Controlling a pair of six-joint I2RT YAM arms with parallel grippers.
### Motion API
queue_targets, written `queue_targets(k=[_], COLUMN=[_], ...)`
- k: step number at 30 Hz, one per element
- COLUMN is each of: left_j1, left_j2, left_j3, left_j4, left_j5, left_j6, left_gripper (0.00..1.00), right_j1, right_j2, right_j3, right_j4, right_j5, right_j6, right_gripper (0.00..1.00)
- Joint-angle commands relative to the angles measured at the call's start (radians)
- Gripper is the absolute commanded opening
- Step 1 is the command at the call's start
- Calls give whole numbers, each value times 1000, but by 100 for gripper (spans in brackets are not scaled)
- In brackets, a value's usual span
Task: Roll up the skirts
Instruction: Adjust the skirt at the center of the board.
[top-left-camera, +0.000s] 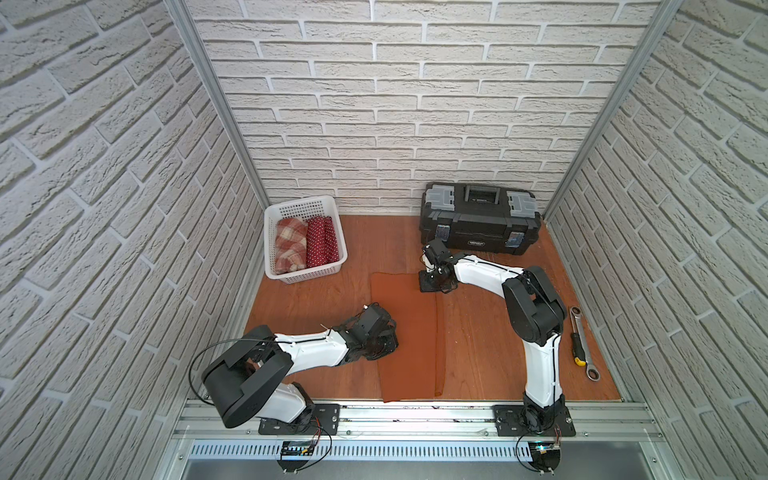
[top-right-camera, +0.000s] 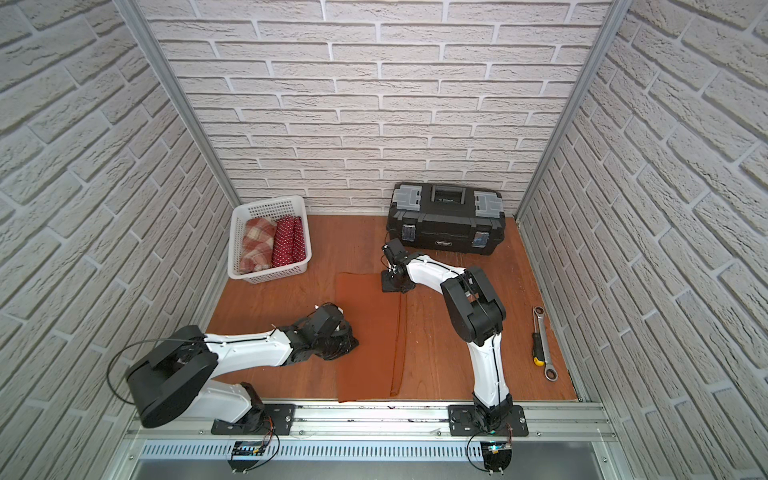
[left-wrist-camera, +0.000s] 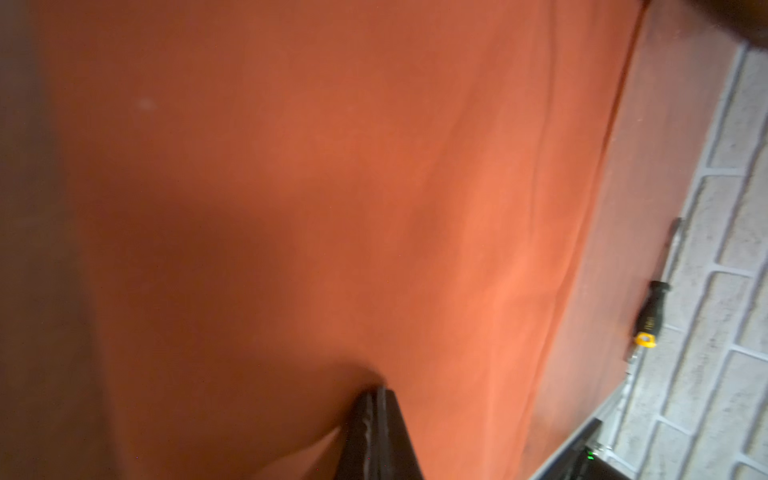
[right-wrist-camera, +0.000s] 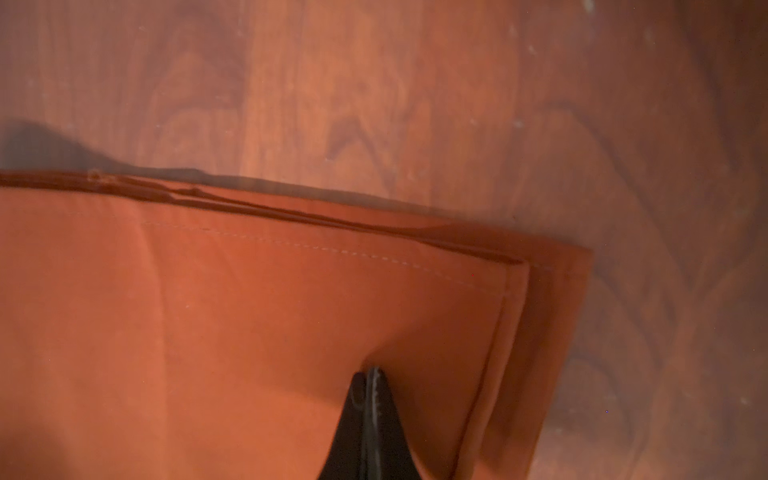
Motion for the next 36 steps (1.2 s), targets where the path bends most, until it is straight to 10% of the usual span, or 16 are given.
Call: queue_targets(k=[1, 10, 20, 25, 32, 36], left_j1=[57, 296, 369, 374, 275, 177], left_j2=[117, 337, 484, 344, -142, -416], left_j3=[-9, 260, 576, 566, 261, 89], left_j4=[70, -91, -134, -195, -484, -638], left_j5=[54, 206, 271, 207, -61, -147], left_j6=[-7, 274, 417, 471, 386, 231], left_gripper=[0, 0, 0, 0, 44, 47], right_j1=[-50, -168, -184, -183, -201, -208], right_j2=[-27, -258, -493, -582, -591, -555], right_j3=[-137, -413, -564, -540, -565, -567], right_j4=[-44, 2, 5, -42, -58, -18], right_j5=[3, 39, 4, 27, 92, 118], right_j6=[38, 75, 133, 116, 93, 87], right_gripper=[2, 2, 2, 2, 34, 39])
